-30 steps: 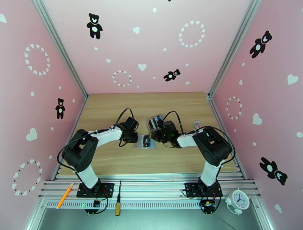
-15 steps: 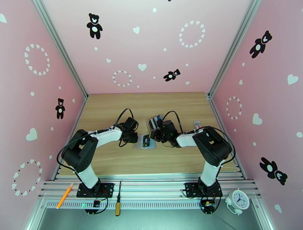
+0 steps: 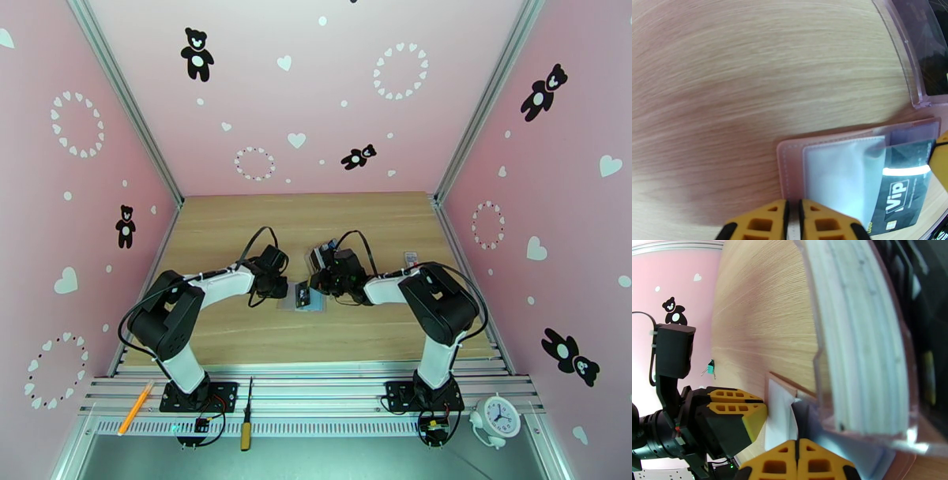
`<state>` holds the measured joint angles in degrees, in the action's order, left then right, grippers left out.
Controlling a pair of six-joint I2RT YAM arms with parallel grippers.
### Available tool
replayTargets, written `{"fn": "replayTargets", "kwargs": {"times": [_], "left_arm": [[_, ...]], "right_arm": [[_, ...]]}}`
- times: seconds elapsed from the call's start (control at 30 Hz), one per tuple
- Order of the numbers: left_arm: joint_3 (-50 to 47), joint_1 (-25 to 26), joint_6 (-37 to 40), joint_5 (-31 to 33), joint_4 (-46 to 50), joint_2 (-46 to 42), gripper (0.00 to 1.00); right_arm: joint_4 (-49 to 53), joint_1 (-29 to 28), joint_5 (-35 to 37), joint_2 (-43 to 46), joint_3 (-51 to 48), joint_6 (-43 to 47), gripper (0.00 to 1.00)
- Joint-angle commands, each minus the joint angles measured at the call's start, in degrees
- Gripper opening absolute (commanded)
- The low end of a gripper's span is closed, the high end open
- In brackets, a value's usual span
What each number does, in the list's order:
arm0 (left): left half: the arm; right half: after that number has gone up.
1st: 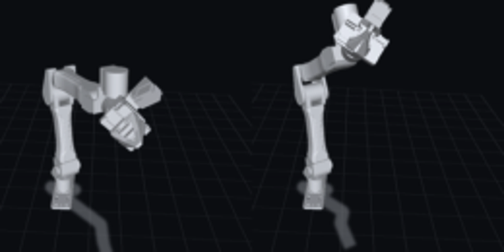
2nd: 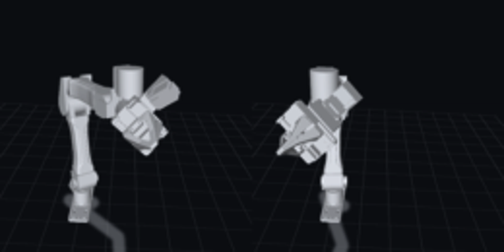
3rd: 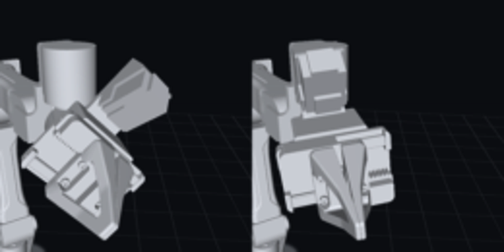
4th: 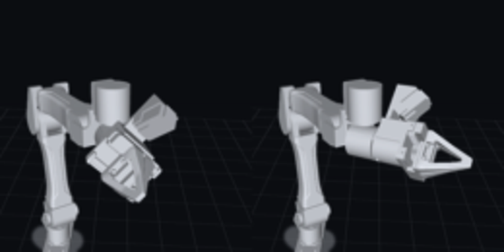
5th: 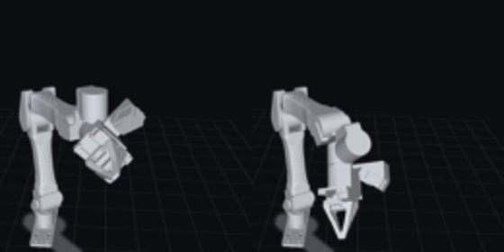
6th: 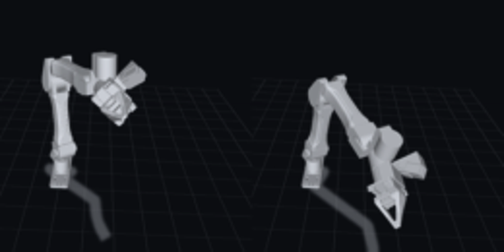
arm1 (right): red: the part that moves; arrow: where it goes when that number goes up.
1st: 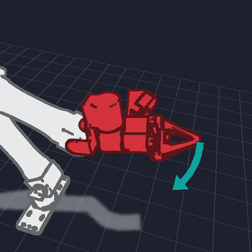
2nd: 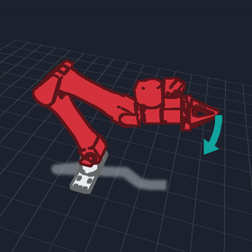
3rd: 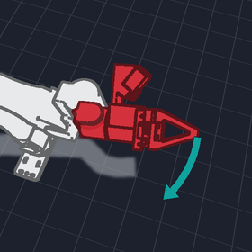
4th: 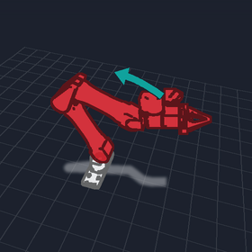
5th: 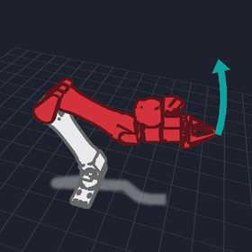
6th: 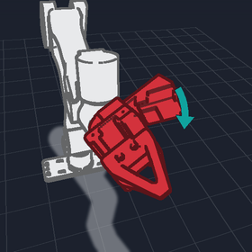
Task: Put the credit cards into the card holder
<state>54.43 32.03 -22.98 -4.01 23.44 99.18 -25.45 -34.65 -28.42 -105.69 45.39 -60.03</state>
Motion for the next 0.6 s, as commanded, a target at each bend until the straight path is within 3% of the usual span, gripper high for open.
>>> {"fn": "replayTargets", "kwargs": {"times": [0.0, 0.57], "left_arm": [[-2.6, 0.5, -1.2, -2.2, 0.7, 1.1, 0.18], [-6.5, 0.5, -2.9, -3.0, -1.1, 0.3, 0.16]], "right_arm": [[2.6, -0.9, 2.0, -1.4, 0.2, -1.1, 0.00], [14.1, -2.6, 11.9, -1.9, 2.9, -2.2, 0.00]]}}
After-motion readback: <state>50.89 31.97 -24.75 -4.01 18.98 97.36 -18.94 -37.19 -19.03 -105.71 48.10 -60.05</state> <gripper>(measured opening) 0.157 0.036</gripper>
